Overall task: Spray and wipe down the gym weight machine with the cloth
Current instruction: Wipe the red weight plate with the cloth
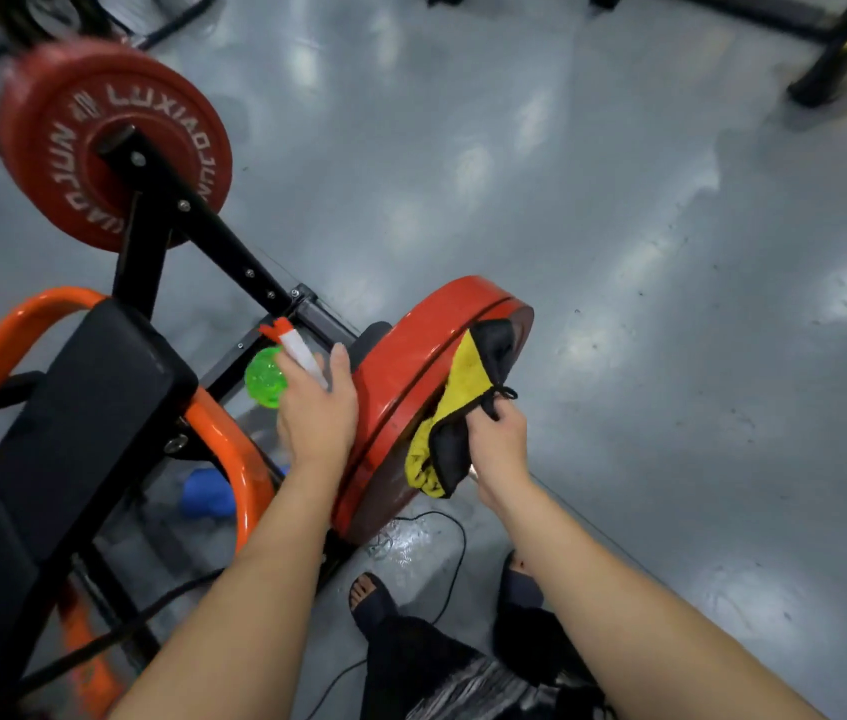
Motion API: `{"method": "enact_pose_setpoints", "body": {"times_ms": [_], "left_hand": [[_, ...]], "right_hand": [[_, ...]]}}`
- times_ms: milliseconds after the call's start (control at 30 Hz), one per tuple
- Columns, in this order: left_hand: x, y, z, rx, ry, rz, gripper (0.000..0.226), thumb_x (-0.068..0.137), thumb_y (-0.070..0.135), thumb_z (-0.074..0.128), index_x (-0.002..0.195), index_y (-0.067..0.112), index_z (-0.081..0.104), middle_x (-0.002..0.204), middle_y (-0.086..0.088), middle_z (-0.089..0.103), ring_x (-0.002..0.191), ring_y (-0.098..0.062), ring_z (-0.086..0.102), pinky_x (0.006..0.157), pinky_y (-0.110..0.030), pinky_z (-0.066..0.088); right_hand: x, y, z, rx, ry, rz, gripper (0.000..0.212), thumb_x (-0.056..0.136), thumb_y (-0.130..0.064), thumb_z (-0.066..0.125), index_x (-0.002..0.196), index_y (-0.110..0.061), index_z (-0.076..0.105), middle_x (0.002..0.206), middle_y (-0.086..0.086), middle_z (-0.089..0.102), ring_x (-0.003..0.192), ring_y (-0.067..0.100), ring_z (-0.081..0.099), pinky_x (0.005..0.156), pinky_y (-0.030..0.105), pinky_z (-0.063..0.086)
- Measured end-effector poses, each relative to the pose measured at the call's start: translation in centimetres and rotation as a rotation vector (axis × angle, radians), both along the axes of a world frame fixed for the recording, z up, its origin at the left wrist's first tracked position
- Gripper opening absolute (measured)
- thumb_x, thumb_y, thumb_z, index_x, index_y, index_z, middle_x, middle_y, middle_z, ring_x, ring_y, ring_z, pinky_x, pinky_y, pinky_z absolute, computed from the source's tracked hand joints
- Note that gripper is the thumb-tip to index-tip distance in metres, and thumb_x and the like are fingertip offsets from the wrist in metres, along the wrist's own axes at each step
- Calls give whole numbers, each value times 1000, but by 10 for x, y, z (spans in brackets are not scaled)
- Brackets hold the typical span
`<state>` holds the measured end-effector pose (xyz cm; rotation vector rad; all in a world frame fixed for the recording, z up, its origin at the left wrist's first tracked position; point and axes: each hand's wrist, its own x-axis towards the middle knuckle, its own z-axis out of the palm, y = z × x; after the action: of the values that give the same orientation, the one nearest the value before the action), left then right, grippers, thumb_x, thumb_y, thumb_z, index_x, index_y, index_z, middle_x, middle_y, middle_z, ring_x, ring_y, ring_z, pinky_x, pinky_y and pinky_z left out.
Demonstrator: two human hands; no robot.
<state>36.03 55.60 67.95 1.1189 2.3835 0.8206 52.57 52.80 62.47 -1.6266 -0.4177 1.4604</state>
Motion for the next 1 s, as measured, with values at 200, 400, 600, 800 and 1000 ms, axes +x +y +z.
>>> {"method": "enact_pose_setpoints", "body": {"times_ms": [200,400,600,800,1000], "left_hand": [[72,37,7,48,204,-175,71,98,64,43,140,8,31,105,-30,70,98,-49,65,90,-50,48],[82,39,5,59,317,-160,71,98,58,50,140,4,36,105,-30,71,100,-45,66,98,-50,46],[75,37,-3,53,266,-84,79,93,68,43,140,6,28,103,-26,71,94,-48,66,81,-52,53],[71,35,-6,55,208,-77,82,88,73,45,140,11,31,120,-14,71,106,-42,66,87,-51,54],[70,32,-6,58,231,-114,84,88,75,47,139,10,30,120,-12,73,106,-43,67,88,-50,54]], "right_hand": [[21,7,-10,-177,132,-138,22,88,-39,65,95,-19,72,96,8,78,89,30,75,84,52,62],[28,25,-18,-167,183,-173,28,86,-37,60,102,-16,71,106,16,76,93,31,73,87,56,61],[13,67,-16,-151,134,-303,31,87,-37,54,112,-24,67,109,3,72,101,26,68,97,50,58],[-7,55,-24,-183,97,-279,15,94,-42,53,98,-31,62,107,-3,69,102,25,66,97,43,54],[7,64,-3,-183,-82,-255,23,99,-24,50,112,-12,66,111,8,68,98,28,63,86,34,51]]}}
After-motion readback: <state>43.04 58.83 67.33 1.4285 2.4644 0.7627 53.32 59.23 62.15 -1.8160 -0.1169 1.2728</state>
